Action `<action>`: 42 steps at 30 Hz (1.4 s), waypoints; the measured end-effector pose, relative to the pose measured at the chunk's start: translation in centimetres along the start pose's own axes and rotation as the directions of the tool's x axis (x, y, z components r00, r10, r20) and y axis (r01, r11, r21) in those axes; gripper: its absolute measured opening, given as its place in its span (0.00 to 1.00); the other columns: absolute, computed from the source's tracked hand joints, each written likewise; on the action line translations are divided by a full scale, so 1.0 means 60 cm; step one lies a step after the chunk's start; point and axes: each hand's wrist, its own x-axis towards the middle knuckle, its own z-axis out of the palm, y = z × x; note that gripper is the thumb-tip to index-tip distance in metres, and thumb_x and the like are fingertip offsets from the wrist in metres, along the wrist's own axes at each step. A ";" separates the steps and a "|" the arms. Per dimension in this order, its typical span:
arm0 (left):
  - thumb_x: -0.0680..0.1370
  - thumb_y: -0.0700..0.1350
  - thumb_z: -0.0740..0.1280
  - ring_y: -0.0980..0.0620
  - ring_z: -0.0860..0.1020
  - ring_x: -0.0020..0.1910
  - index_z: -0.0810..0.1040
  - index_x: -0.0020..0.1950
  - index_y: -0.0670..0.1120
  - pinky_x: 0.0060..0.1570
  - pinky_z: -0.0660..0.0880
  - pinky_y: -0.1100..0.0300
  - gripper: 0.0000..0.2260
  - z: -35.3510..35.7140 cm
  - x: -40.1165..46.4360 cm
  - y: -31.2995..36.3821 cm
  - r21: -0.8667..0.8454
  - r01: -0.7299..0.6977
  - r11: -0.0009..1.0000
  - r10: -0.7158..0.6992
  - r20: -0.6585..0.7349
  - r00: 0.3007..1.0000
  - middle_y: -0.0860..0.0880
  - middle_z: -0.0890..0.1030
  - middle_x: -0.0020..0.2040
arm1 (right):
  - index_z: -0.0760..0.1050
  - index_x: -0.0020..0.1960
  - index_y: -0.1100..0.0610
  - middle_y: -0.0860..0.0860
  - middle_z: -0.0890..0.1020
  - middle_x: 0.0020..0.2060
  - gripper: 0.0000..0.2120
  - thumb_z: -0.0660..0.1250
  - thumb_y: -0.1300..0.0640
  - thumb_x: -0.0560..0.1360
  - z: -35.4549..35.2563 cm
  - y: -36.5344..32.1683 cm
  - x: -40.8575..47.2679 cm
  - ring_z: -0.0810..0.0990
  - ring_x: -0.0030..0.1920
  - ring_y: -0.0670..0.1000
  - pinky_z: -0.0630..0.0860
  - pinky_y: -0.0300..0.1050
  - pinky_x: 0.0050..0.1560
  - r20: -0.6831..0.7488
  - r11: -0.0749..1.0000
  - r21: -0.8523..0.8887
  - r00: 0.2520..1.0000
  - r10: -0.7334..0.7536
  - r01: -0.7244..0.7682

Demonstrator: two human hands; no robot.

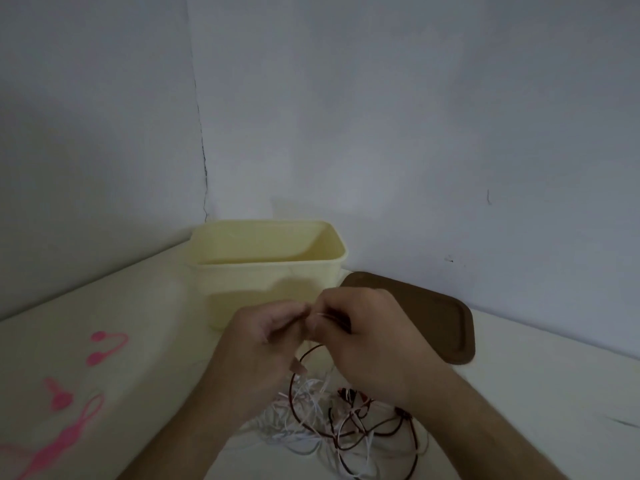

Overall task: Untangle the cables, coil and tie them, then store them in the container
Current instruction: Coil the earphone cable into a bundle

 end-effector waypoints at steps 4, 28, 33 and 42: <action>0.80 0.36 0.68 0.45 0.85 0.39 0.87 0.48 0.39 0.33 0.79 0.52 0.08 -0.003 -0.001 0.004 -0.220 0.090 0.971 -0.052 0.172 0.984 0.40 0.85 0.40 | 0.80 0.38 0.51 0.46 0.84 0.31 0.12 0.71 0.55 0.81 -0.021 0.002 0.000 0.81 0.32 0.48 0.79 0.47 0.38 -0.103 0.993 0.118 0.994 0.022 -0.009; 0.82 0.30 0.64 0.52 0.85 0.42 0.89 0.50 0.50 0.35 0.82 0.56 0.19 0.006 0.004 -0.009 -0.031 0.022 0.999 -0.021 0.004 1.000 0.47 0.88 0.44 | 0.77 0.40 0.49 0.46 0.79 0.32 0.12 0.69 0.50 0.82 -0.011 -0.004 0.001 0.78 0.34 0.46 0.74 0.45 0.35 0.066 0.997 -0.080 0.998 0.008 -0.003; 0.84 0.37 0.63 0.47 0.86 0.42 0.87 0.53 0.38 0.34 0.81 0.52 0.12 0.000 0.000 0.005 -0.183 0.085 0.979 -0.057 0.150 0.987 0.40 0.87 0.44 | 0.80 0.38 0.52 0.43 0.82 0.30 0.11 0.74 0.54 0.80 -0.027 0.009 0.001 0.80 0.32 0.43 0.75 0.38 0.33 -0.081 0.998 0.068 0.997 0.021 -0.015; 0.71 0.48 0.80 0.48 0.86 0.43 0.87 0.54 0.40 0.31 0.78 0.60 0.17 -0.018 -0.002 0.005 -0.577 0.126 0.807 -0.007 0.203 0.979 0.39 0.87 0.46 | 0.78 0.40 0.55 0.48 0.73 0.29 0.14 0.68 0.53 0.84 -0.012 0.017 0.006 0.69 0.31 0.48 0.69 0.49 0.35 -0.099 0.954 0.297 0.993 0.069 -0.036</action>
